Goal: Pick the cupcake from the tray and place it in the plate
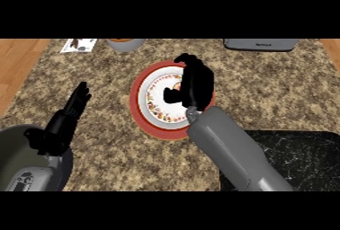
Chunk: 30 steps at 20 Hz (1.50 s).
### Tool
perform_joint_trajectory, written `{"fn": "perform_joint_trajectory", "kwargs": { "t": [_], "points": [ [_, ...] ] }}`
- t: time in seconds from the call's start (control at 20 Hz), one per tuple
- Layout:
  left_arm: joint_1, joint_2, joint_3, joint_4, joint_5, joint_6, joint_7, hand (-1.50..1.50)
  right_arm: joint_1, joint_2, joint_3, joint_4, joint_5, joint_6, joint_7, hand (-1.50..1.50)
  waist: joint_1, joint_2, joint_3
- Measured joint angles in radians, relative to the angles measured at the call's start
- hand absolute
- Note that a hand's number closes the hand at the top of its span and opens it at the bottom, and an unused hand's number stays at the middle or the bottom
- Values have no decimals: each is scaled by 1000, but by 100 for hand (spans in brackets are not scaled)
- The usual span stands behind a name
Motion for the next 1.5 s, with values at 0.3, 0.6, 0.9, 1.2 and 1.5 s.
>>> {"fn": "perform_joint_trajectory", "kwargs": {
  "t": [0.3,0.6,0.9,1.2,1.5],
  "points": [
    [-3,-12,-1,9,-14,2,-1,0,-38,-1,18,106,-143,-145,-34,-150,-3,0,1],
    [-4,-9,18,21,-7,-1,4,0,-10,-3,-23,64,-233,-337,-137,-150,-20,-3,1],
    [31,-9,35,7,-5,5,0,0,163,-30,-84,-140,-413,-411,-324,-150,-50,-10,4],
    [43,4,55,-8,-1,0,17,0,419,-124,-103,-346,-617,-360,-586,-150,-61,-12,2],
    [53,1,64,-10,-3,-14,4,0,625,-201,-149,-437,-791,-210,-857,-150,-64,-14,3]
  ]
}}
